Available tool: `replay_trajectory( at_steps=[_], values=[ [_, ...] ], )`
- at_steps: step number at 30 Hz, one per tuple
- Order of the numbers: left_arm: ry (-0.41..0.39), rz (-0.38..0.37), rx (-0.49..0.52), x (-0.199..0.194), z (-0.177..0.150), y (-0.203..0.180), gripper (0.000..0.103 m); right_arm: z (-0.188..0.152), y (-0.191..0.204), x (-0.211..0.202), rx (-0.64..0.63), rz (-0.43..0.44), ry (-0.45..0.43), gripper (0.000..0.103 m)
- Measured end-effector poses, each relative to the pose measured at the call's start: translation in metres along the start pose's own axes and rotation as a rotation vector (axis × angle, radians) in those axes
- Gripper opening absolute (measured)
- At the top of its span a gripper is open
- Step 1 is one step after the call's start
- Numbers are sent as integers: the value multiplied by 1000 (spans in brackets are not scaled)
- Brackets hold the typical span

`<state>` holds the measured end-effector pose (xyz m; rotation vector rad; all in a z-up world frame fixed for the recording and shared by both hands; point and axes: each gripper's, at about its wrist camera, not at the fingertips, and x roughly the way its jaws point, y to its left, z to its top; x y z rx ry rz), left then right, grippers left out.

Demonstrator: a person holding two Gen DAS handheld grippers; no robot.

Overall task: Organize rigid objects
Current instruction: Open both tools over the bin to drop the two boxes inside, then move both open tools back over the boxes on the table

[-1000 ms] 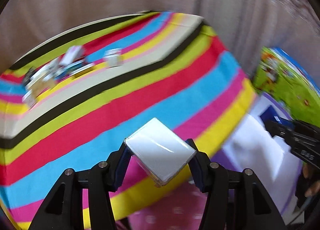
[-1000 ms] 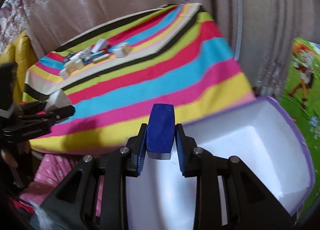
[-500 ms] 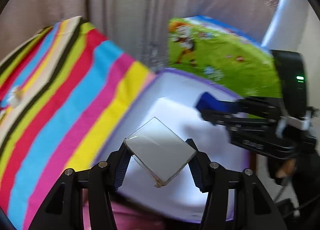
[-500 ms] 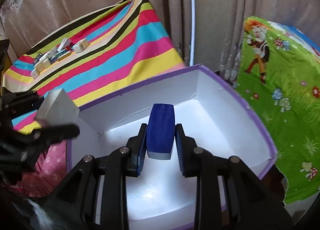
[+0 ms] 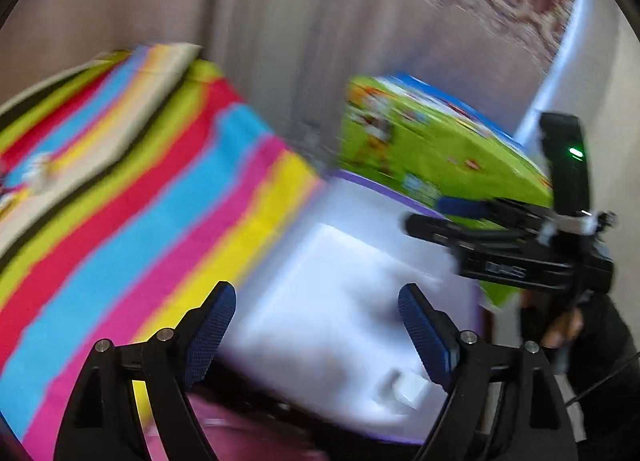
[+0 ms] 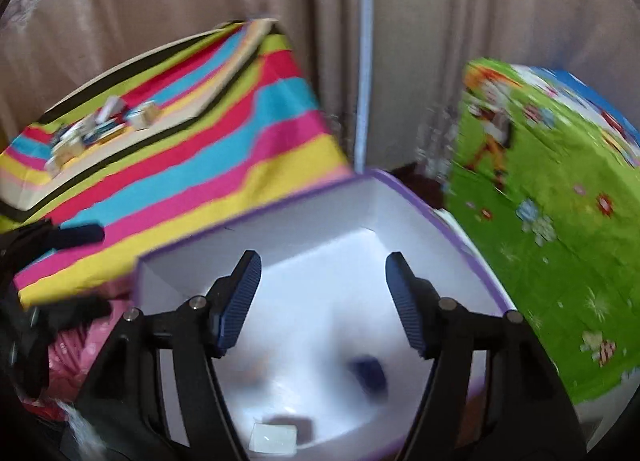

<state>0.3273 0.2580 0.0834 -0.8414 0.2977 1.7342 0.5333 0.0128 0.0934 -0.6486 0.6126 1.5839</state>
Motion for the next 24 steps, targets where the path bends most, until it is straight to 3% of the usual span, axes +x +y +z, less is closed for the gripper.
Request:
replay_trajectory(
  at_steps=[3, 5, 8, 15, 20, 24],
  values=[
    [-37, 198, -66, -19, -10, 52, 85, 14, 41, 10, -75, 77, 3, 70],
    [-29, 330, -123, -32, -20, 89, 85, 22, 70, 19, -105, 146, 22, 77],
    [-28, 452, -214, -50, -33, 144, 85, 34, 115, 40, -168, 224, 59, 78],
    [-32, 628, -362, -82, -53, 244, 85, 78, 216, 106, -235, 362, 136, 80],
    [-12, 710, -445, -97, -67, 307, 85, 115, 275, 168, -235, 363, 183, 80],
    [-11, 728, -538, -105, -83, 337, 85, 142, 303, 216, -201, 312, 200, 80]
  ],
)
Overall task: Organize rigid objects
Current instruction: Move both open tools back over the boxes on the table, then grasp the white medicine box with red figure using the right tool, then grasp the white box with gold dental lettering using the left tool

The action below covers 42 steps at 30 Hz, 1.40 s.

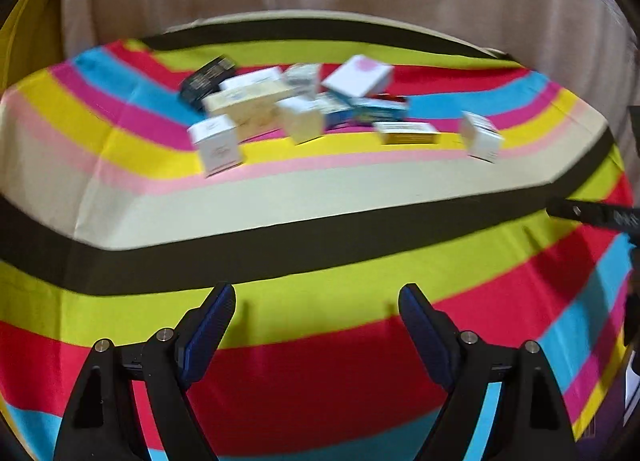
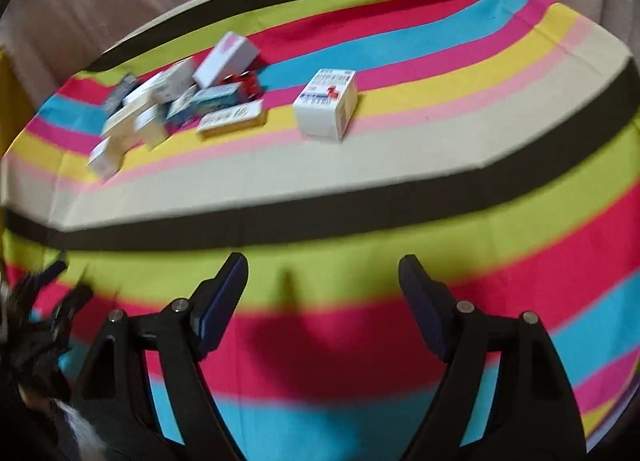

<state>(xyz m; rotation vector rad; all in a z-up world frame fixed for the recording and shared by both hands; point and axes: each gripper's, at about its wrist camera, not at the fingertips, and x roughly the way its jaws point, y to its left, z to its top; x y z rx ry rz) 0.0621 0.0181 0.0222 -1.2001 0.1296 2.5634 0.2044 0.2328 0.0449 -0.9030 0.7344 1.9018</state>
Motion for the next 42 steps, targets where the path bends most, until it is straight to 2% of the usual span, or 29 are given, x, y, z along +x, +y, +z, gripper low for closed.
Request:
replay_trajectory(
  at_steps=[3, 5, 8, 13, 14, 15, 19, 22, 24, 27, 29, 32, 35, 36, 37, 38, 42],
  values=[
    [8, -4, -58, 6, -5, 17, 85, 29, 5, 31, 35, -41, 4, 80],
    [21, -34, -116, 9, -7, 28, 85, 46, 8, 49, 48, -74, 8, 80],
    [-11, -37, -175, 5, -10, 36, 85, 69, 11, 73, 84, -95, 16, 80],
    [-4, -61, -160, 6, -8, 32, 85, 95, 14, 101, 66, -167, 18, 80],
    [7, -73, -147, 9, -5, 31, 85, 96, 14, 102, 45, -170, 15, 67],
    [21, -86, -129, 13, 0, 28, 85, 95, 15, 99, 28, -171, 2, 44],
    [47, -125, -7, 34, 33, 3, 85, 69, 12, 73, -47, -98, 6, 44],
    [62, -177, 146, 64, 66, -32, 85, 36, 5, 50, -96, -80, 9, 44],
    [92, -248, 300, 92, 88, -62, 85, 17, 0, 35, -115, -56, 11, 44],
    [126, -293, 418, 130, 115, -89, 85, -5, -3, 20, -154, -36, -11, 45],
    [116, -301, 461, 144, 132, -99, 86, -13, -3, 16, -165, -16, -38, 45],
    [151, -353, 469, 167, 161, -109, 86, -11, -2, 19, -160, -10, -65, 45],
    [168, -357, 529, 175, 169, -125, 84, -16, 1, 19, -176, -20, -73, 45],
    [161, -372, 546, 171, 168, -133, 68, -12, 4, 23, -179, -21, -75, 45],
    [155, -377, 551, 168, 167, -135, 40, -12, 4, 23, -180, -22, -76, 45],
    [154, -371, 545, 160, 163, -140, 32, -12, 4, 23, -180, -21, -76, 45],
    [122, -316, 489, 121, 124, -143, 32, -9, 5, 25, -173, -11, -77, 45]
  ],
)
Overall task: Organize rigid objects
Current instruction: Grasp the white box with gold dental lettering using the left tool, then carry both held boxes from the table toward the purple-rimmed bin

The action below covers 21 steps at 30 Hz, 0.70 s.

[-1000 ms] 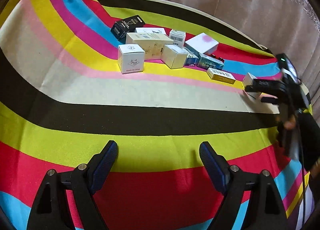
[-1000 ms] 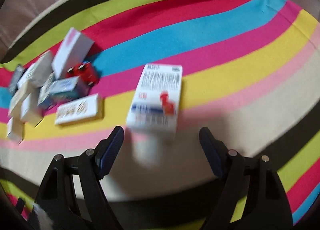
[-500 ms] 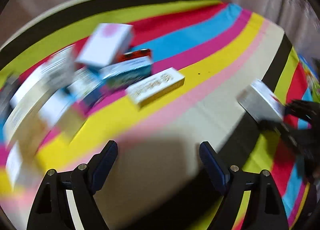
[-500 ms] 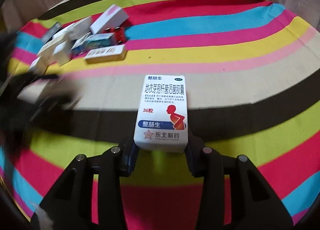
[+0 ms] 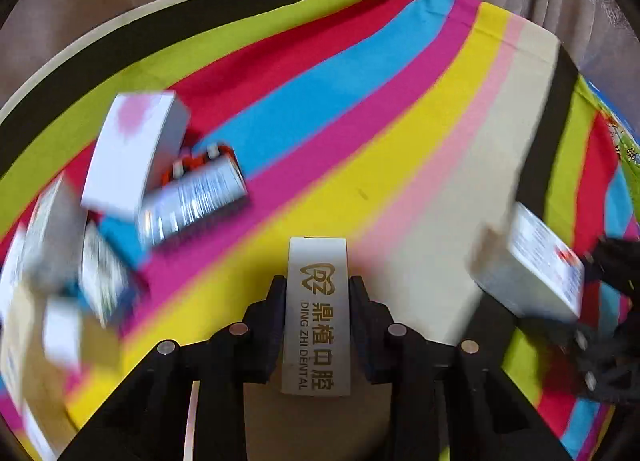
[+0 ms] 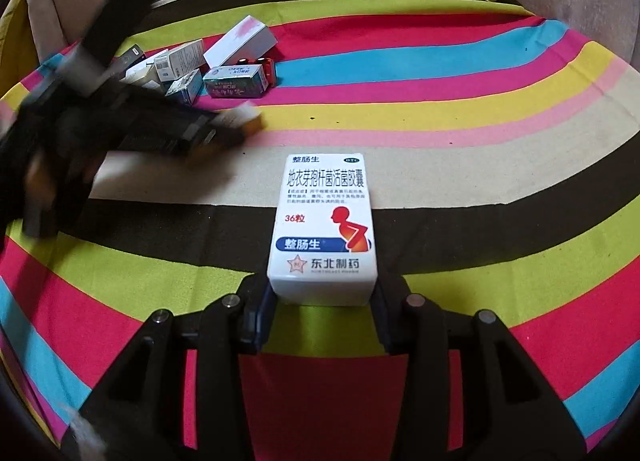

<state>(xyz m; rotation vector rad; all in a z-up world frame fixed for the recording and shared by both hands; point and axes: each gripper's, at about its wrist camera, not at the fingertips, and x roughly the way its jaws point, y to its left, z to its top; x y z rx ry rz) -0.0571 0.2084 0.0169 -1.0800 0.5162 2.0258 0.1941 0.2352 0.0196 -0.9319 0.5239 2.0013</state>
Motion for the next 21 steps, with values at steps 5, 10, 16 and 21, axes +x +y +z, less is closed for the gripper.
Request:
replay_trajectory(
  at_steps=[5, 10, 16, 21],
  values=[
    [-40, 49, -141, -46, -56, -26, 32, 1, 0, 1, 14, 16, -4, 45],
    [-51, 143, -174, -59, -72, -42, 44, 0, -1, -1, 12, 13, -3, 45],
    [-69, 165, -241, -72, -91, -36, 57, 0, 5, 2, -16, -13, 4, 49],
    [-93, 225, -257, -62, -87, -34, 32, 1, 5, 2, -13, -24, 3, 47]
  ],
)
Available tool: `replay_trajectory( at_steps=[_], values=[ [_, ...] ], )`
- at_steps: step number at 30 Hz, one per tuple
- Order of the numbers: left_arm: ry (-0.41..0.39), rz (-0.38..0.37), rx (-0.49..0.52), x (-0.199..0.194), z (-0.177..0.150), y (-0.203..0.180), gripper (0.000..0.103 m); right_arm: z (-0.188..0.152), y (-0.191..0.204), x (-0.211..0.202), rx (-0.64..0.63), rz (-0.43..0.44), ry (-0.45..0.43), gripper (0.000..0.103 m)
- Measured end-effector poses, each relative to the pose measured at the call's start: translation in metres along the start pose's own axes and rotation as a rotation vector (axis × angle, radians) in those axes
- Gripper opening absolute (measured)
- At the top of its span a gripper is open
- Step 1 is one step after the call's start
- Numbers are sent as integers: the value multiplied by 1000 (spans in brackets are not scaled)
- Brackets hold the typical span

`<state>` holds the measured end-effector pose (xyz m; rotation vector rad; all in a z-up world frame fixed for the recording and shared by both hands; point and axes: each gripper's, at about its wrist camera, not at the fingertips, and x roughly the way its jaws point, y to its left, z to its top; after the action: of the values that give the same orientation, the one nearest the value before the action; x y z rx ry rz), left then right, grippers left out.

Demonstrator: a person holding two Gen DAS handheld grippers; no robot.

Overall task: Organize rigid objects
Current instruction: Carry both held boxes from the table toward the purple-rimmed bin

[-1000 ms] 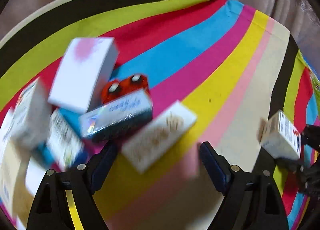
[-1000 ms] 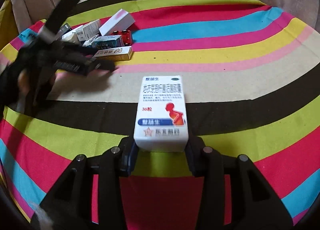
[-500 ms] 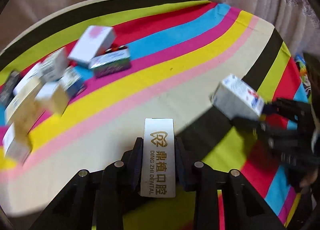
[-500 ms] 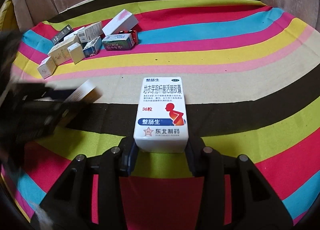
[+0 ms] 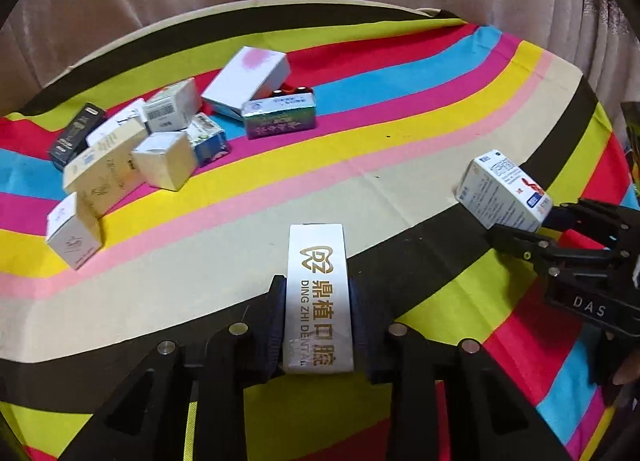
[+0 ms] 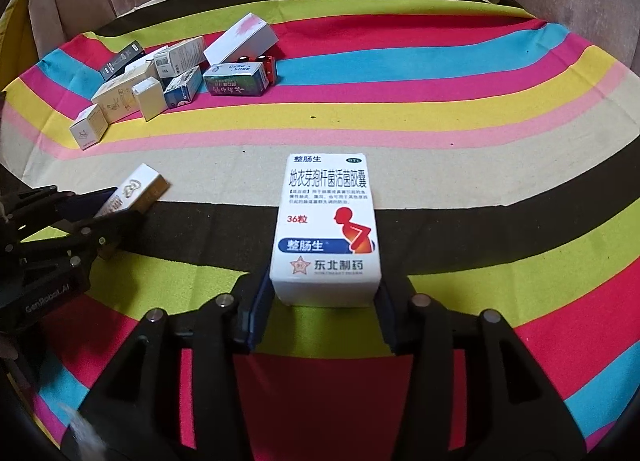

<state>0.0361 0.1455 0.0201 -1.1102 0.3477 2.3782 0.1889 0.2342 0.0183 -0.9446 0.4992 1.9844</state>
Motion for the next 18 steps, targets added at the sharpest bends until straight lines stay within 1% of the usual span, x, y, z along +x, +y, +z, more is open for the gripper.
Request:
replay_trajectory(
  at_steps=[1, 6, 10, 18],
  values=[
    [-1, 6, 0, 2, 1, 0, 32, 0, 0, 0, 3, -9, -2, 44],
    [1, 10, -15, 1, 1, 4, 32, 0, 1, -1, -2, -15, -2, 44],
    [4, 7, -48, 7, 2, 12, 32, 0, 1, -1, -3, -16, -2, 44],
    [5, 44, -75, 9, 1, 15, 32, 1, 0, 1, 3, -13, -3, 44]
  ],
)
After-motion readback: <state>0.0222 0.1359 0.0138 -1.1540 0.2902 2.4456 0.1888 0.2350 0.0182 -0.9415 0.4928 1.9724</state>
